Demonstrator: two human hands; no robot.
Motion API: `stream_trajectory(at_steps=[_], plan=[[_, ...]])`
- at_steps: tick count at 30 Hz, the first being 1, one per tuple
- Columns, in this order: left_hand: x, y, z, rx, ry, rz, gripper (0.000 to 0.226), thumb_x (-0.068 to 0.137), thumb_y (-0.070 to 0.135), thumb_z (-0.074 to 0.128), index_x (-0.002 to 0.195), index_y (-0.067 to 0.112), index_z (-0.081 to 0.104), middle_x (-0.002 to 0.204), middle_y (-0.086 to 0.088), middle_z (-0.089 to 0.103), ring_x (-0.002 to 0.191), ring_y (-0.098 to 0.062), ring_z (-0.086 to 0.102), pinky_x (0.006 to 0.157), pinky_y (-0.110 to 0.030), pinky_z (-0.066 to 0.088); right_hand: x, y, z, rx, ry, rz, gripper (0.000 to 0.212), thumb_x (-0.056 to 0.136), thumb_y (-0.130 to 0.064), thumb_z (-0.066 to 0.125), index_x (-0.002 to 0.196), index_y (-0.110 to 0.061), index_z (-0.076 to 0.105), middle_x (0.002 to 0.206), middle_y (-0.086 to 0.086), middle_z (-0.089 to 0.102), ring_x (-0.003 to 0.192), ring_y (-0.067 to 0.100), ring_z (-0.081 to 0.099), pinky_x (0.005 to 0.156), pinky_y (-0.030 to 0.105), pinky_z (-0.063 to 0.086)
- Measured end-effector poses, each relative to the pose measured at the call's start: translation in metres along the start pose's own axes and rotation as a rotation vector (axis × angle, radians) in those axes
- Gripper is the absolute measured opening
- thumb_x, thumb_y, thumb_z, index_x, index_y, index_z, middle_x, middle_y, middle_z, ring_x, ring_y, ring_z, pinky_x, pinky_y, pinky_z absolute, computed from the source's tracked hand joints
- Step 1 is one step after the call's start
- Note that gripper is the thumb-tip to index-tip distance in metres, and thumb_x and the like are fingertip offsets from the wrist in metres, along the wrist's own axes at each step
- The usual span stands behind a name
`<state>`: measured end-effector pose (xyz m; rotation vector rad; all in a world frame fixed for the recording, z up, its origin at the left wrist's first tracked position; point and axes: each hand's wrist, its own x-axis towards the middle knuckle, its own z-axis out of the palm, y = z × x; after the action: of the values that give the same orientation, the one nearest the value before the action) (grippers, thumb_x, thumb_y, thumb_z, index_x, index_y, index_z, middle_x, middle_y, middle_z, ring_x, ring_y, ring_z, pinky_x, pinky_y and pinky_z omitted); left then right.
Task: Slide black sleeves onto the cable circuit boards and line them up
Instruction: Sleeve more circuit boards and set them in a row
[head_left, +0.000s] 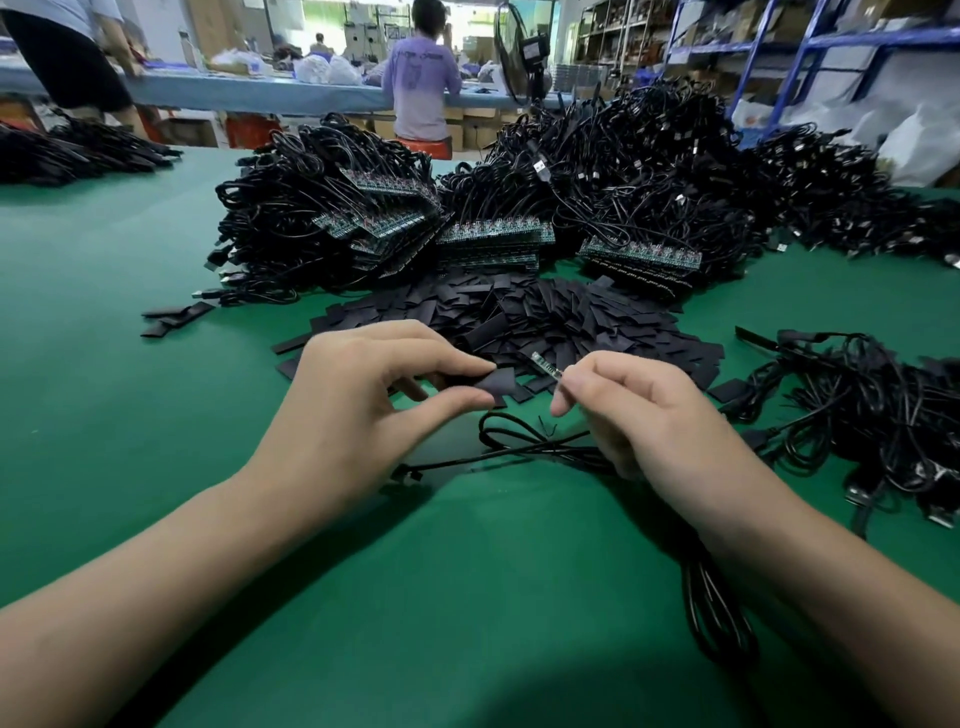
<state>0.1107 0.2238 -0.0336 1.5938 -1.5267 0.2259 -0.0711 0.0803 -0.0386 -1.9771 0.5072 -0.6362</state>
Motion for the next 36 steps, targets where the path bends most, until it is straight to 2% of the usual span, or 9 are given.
stream_trajectory(at_steps=[2, 6, 10, 13, 22, 26, 29, 34, 36], plan=[[0.0, 0.0, -0.001, -0.005, -0.003, -0.008, 0.017, 0.083, 0.029, 0.078, 0.096, 0.018, 0.082, 0.089, 0.012, 0.073, 0.079, -0.003, 0.067, 0.072, -0.014, 0.051, 0.0, 0.0, 0.001, 0.001, -0.002, 0.001, 0.035, 0.091, -0.052, 0.05, 0.083, -0.023, 0.066, 0.059, 0.005, 0.03, 0.057, 0.021, 0.028, 0.059, 0.038, 0.026], [0.001, 0.0, -0.001, -0.011, -0.01, -0.006, 0.016, 0.084, 0.028, 0.077, 0.094, 0.017, 0.083, 0.088, 0.012, 0.074, 0.079, -0.005, 0.069, 0.073, -0.014, 0.051, -0.001, 0.001, 0.002, -0.086, -0.032, -0.052, 0.031, 0.092, -0.049, 0.053, 0.082, -0.022, 0.064, 0.051, -0.014, 0.039, 0.051, 0.005, 0.031, 0.05, 0.016, 0.027], [0.0, -0.001, 0.0, -0.022, -0.025, -0.008, 0.015, 0.084, 0.028, 0.078, 0.094, 0.018, 0.083, 0.087, 0.012, 0.074, 0.08, -0.005, 0.069, 0.073, -0.015, 0.051, -0.001, 0.002, 0.0, -0.1, -0.061, -0.07, 0.027, 0.098, -0.039, 0.057, 0.081, -0.018, 0.062, 0.053, -0.017, 0.041, 0.051, 0.001, 0.033, 0.049, 0.013, 0.028], [0.0, -0.002, -0.001, -0.02, -0.026, -0.01, 0.016, 0.083, 0.029, 0.078, 0.094, 0.018, 0.083, 0.087, 0.013, 0.074, 0.079, -0.005, 0.069, 0.072, -0.017, 0.053, -0.002, 0.0, 0.001, -0.108, -0.075, -0.08, 0.027, 0.094, -0.04, 0.056, 0.08, -0.017, 0.061, 0.054, -0.018, 0.043, 0.051, 0.0, 0.035, 0.05, 0.012, 0.029], [0.001, -0.006, -0.002, -0.026, -0.065, -0.012, 0.014, 0.084, 0.028, 0.079, 0.096, 0.021, 0.083, 0.087, 0.012, 0.075, 0.079, -0.008, 0.069, 0.072, -0.021, 0.054, -0.002, -0.001, 0.0, -0.124, -0.074, -0.083, 0.028, 0.1, -0.035, 0.06, 0.078, -0.016, 0.061, 0.055, -0.018, 0.042, 0.052, 0.0, 0.034, 0.051, 0.013, 0.027], [0.0, -0.01, -0.001, -0.013, -0.074, -0.003, 0.015, 0.084, 0.032, 0.078, 0.095, 0.023, 0.083, 0.086, 0.012, 0.074, 0.077, -0.007, 0.069, 0.071, -0.026, 0.055, -0.003, -0.002, 0.002, -0.145, -0.108, -0.066, 0.03, 0.092, -0.043, 0.056, 0.08, -0.016, 0.06, 0.062, -0.012, 0.045, 0.059, 0.008, 0.036, 0.059, 0.03, 0.029], [0.0, -0.014, -0.003, 0.045, -0.12, 0.06, 0.02, 0.085, 0.037, 0.077, 0.099, 0.023, 0.082, 0.09, 0.012, 0.074, 0.08, -0.005, 0.069, 0.073, -0.033, 0.056, -0.004, -0.003, 0.001, -0.173, -0.147, -0.059, 0.028, 0.099, -0.038, 0.061, 0.08, -0.018, 0.061, 0.06, -0.011, 0.043, 0.055, 0.008, 0.033, 0.054, 0.024, 0.027], [0.002, -0.02, -0.005, 0.107, -0.153, 0.194, 0.019, 0.087, 0.032, 0.077, 0.104, 0.025, 0.081, 0.097, 0.013, 0.072, 0.085, -0.002, 0.068, 0.075, -0.026, 0.055, -0.004, -0.003, 0.0, -0.23, -0.182, -0.05, 0.026, 0.101, -0.036, 0.059, 0.078, -0.022, 0.061, 0.059, -0.009, 0.039, 0.055, 0.009, 0.03, 0.052, 0.02, 0.025], [0.003, -0.021, -0.004, 0.1, -0.136, 0.216, 0.02, 0.087, 0.027, 0.078, 0.106, 0.023, 0.081, 0.098, 0.012, 0.071, 0.087, -0.003, 0.067, 0.077, -0.023, 0.054, -0.003, -0.003, -0.002, -0.183, -0.182, -0.021, 0.026, 0.102, -0.033, 0.059, 0.079, -0.022, 0.061, 0.062, -0.011, 0.044, 0.058, 0.009, 0.034, 0.058, 0.029, 0.028]])
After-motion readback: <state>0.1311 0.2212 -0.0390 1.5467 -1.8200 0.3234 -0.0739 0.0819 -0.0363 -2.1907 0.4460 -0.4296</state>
